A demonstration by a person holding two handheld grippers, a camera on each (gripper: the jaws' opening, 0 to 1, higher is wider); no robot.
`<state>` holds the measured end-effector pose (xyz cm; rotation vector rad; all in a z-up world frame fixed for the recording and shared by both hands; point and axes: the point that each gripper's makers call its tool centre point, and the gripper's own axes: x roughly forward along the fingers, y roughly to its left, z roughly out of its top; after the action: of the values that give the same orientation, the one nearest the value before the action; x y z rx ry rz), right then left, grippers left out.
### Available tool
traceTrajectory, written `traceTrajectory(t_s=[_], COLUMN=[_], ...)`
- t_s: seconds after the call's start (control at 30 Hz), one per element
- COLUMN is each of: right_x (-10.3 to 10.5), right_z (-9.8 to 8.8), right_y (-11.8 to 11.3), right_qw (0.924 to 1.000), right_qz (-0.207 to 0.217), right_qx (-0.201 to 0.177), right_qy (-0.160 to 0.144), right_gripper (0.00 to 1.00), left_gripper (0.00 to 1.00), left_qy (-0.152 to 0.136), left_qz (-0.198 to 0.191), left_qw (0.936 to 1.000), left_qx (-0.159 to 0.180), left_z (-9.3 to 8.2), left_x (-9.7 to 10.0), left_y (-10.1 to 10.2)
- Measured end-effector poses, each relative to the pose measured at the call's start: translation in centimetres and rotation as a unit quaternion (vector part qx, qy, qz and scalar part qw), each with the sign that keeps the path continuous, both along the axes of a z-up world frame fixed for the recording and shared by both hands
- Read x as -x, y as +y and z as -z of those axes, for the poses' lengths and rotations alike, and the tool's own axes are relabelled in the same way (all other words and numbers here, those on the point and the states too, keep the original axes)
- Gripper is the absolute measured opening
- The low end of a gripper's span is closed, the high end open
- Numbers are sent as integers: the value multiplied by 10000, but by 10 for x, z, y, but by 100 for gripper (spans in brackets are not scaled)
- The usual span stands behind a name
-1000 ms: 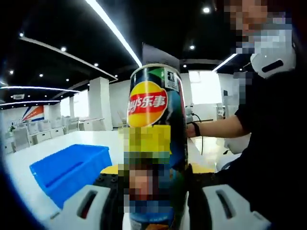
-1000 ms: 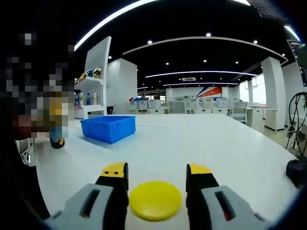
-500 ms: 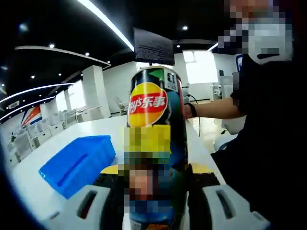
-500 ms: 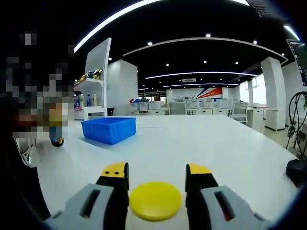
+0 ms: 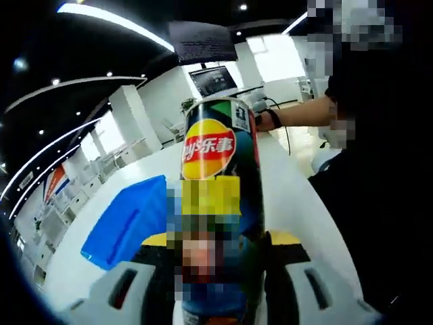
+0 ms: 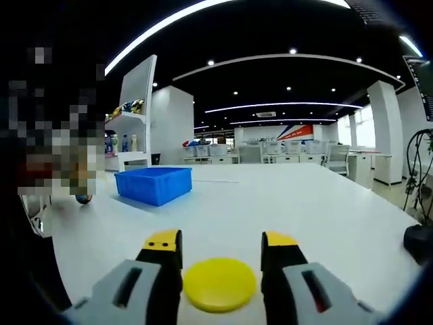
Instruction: Open the lid of the chip container on the table, take out the chips, place them into the box in front of the container, and close the lid
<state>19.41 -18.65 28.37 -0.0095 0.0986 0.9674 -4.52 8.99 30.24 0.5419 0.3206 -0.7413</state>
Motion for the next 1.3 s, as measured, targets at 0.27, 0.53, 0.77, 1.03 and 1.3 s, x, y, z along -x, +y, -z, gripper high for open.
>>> traceTrajectory(t_s=[0.27,0.53,0.77,1.03,1.3], right_x=[1,1,4,76,125], right_z=[-1,-1,-1,-36,-45], right_y=[0,0,3,58,108], right_qw=[10000,10000,10000,9956,9882], right_qz=[1,-14,-60,-914,-1523], right_qx=[-31,-42,25,113,15], right_qy=[-2,-2,-23,-188,-153], right_gripper=[44,44,43,36,34], left_gripper=[50,50,50,50,50], left_qy=[88,259,419,482,567], left_qz=[8,41,100,199,-55], left_qw=[9988,9943,9893,9824,9821], left_qx=[-482,-1033,-1395,-1793,-1796], left_z=[11,22,33,47,53], left_x=[2,4,6,7,2], left_y=[6,14,15,11,13])
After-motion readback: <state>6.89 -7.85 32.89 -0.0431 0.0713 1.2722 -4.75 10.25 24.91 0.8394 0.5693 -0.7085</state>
